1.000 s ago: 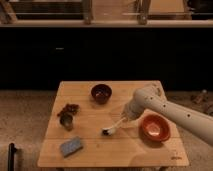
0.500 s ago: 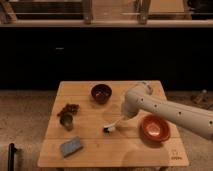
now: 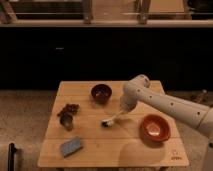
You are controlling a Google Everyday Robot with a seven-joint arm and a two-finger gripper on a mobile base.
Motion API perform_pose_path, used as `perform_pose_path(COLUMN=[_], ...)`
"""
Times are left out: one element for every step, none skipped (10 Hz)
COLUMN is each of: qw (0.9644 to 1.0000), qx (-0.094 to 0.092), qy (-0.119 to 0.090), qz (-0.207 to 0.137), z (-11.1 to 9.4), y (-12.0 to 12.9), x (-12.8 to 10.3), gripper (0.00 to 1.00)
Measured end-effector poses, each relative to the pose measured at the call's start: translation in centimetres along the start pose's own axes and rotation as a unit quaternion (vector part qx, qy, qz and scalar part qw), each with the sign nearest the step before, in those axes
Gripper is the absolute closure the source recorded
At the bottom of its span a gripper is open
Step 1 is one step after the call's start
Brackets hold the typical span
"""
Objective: Wipe table surface with brush
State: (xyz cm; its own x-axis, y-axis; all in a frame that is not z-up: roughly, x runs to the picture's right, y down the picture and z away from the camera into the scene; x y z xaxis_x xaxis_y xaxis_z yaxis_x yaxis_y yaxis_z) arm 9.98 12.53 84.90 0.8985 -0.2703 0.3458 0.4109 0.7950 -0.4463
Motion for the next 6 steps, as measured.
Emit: perform_pose_path(qw=[0.9999, 0.9993, 0.9985, 0.9969, 0.9942, 0.9935], qx=[-0.004, -0.009, -0.014, -0.024, -0.042, -0.051], qy=[-0.002, -0.003, -0.005, -0.007, -0.013, -0.016], qz=[-0.014, -0.036, -0.053, -0.075, -0.098, -0.101], z=[0.4, 1.0, 1.4, 2.0, 3.3, 4.2], y=[-0.7, -1.4, -1.5, -0.9, 1.0, 1.9], x=[-1.3, -3.0, -4.2, -5.3, -6.4, -6.4], gripper=[1.00, 1.00, 1.00, 1.00, 1.00, 1.00])
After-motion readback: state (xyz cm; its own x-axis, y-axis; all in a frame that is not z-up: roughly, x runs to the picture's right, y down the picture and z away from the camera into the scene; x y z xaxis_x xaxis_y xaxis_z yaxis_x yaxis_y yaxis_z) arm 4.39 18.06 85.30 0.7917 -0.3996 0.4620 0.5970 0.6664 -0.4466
